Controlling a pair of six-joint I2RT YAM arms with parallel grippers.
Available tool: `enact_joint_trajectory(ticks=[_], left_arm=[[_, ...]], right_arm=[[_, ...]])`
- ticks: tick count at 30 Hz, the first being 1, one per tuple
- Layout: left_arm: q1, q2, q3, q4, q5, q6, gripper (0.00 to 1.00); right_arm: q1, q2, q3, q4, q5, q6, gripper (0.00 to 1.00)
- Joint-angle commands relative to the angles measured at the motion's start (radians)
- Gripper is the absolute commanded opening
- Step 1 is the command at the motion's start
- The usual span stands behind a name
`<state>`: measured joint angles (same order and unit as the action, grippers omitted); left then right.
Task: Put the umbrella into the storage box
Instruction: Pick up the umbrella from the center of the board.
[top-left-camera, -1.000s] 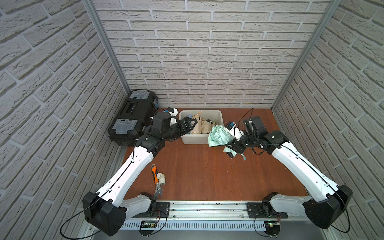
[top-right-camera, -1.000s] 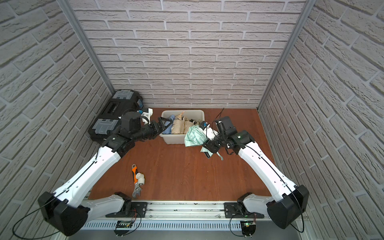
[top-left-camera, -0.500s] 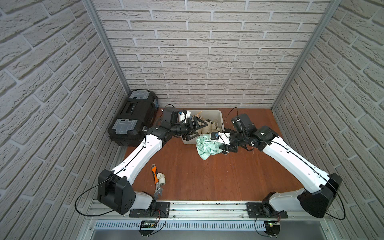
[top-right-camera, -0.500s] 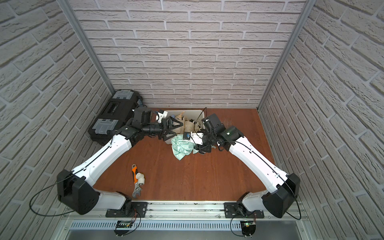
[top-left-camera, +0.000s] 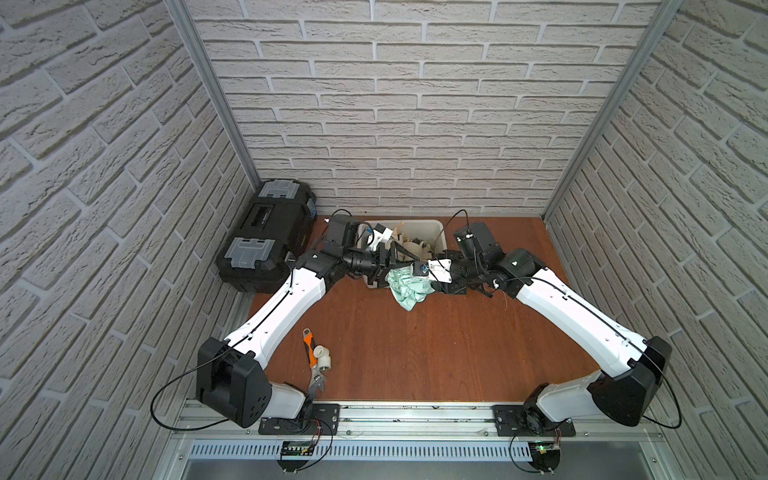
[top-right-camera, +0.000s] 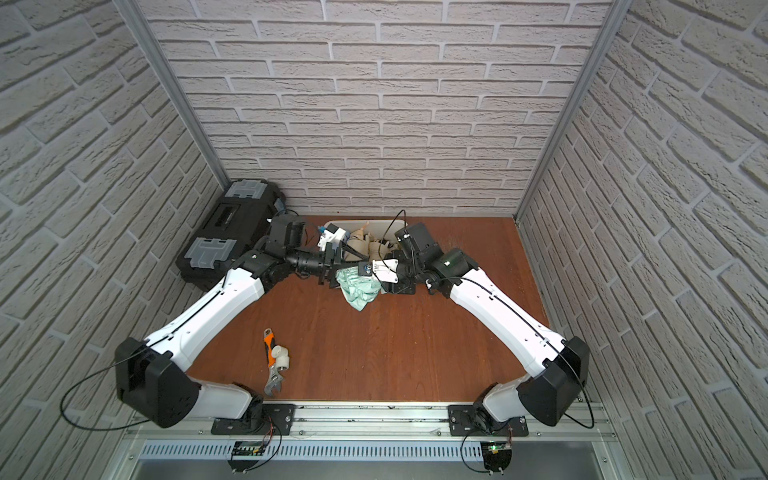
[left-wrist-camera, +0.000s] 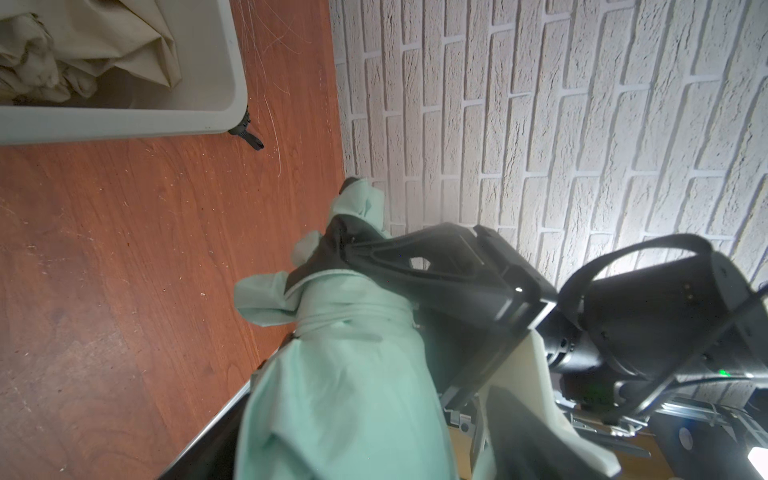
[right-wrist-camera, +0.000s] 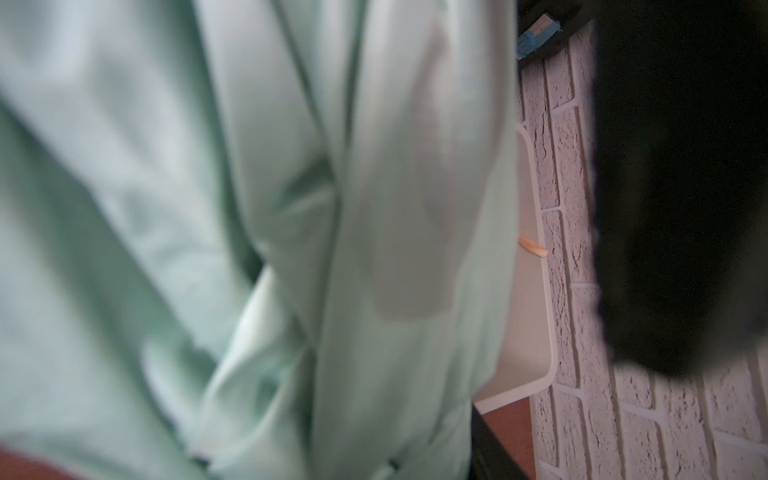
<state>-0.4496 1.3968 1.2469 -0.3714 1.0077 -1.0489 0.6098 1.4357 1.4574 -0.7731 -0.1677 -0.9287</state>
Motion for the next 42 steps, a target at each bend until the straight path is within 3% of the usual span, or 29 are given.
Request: enact_joint_trajectory(ticks=[1, 12, 15, 17, 22, 25, 28, 33, 38, 42], left_arm=[[-0.012, -0.034, -0.027, -0.001, 0.08, 0.036, 0.82], [-0.018, -0.045, -0.059, 0.007, 0.118, 0.033, 0.46], [-0.018, -0.046, -0.057, 0.03, 0.112, 0.018, 0.37], [-0.017, -0.043, -0.055, 0.068, 0.103, -0.019, 0.3], [-0.017, -0.036, -0.035, 0.164, 0.06, -0.077, 0.26], [-0.009, -0.023, -0.021, 0.223, 0.022, -0.108, 0.23], [0.001, -0.009, 0.005, 0.245, -0.029, -0.109, 0.23], [0.013, -0.014, -0.006, 0.35, -0.183, -0.114, 0.22], [0.014, -0.008, -0.045, 0.567, -0.368, -0.123, 0.23], [0.006, 0.024, -0.067, 0.753, -0.433, -0.152, 0.23]], right_arm=[[0.008, 0.003, 0.054, 0.118, 0.015, -0.007, 0.16], [0.03, 0.04, 0.05, 0.161, 0.029, 0.002, 0.17], [0.033, 0.043, 0.05, 0.163, 0.038, 0.02, 0.21], [0.034, 0.04, 0.047, 0.168, 0.045, 0.041, 0.34], [0.034, 0.014, 0.021, 0.183, 0.096, 0.126, 0.75], [0.033, -0.029, -0.011, 0.189, 0.094, 0.211, 0.87], [0.03, -0.093, -0.049, 0.184, 0.052, 0.357, 0.9], [0.029, -0.206, -0.13, 0.233, 0.036, 0.746, 0.9], [0.028, -0.279, -0.225, 0.397, 0.115, 1.341, 0.85], [0.028, -0.273, -0.276, 0.519, 0.145, 1.758, 0.85]])
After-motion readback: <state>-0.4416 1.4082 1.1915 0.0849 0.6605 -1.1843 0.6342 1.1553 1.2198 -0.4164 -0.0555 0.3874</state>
